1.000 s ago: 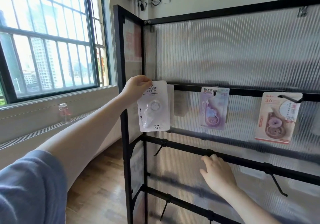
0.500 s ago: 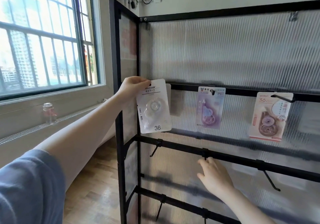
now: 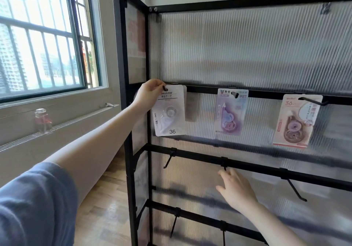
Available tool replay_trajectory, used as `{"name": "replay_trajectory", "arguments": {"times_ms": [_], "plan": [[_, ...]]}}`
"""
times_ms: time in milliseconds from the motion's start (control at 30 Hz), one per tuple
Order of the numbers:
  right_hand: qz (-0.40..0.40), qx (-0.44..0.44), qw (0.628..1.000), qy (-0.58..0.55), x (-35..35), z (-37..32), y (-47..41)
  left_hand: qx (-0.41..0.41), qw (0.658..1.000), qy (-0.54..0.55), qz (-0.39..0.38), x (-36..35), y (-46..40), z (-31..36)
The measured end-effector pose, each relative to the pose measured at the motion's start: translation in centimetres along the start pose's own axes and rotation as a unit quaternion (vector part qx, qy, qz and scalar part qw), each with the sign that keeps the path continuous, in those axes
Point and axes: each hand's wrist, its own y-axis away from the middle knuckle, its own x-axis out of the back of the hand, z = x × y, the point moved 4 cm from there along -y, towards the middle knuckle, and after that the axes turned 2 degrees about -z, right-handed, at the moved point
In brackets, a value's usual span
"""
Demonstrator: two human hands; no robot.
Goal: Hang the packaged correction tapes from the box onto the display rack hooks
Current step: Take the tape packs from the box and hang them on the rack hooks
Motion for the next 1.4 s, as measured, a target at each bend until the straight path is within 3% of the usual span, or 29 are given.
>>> {"name": "replay_trajectory", "arguments": {"times_ms": [300, 567, 767, 967, 1400], "plan": [[0.023, -0.047, 0.999, -0.003, -0.2, 1.3, 1.3, -0.021, 0.994, -0.014, 0.105, -0.3, 1.6, -0.7], [0.003, -0.085, 0.996, 0.002, -1.0, 3.7, 4.3, -0.009, 0.992, -0.089, 0.09, -1.3, 7.4, -3.6], [-0.013, -0.089, 0.996, -0.004, -2.3, 6.4, 7.4, 0.03, 0.972, -0.23, 0.039, -3.9, 13.8, -6.1], [-0.045, -0.101, 0.994, -0.006, -5.3, 9.4, 11.3, 0.059, 0.931, -0.359, -0.039, -8.7, 21.5, -9.0], [-0.17, -0.104, 0.979, -0.036, -19.2, 15.0, 22.6, 0.188, 0.886, -0.384, -0.179, -19.6, 41.7, -17.7]]}}
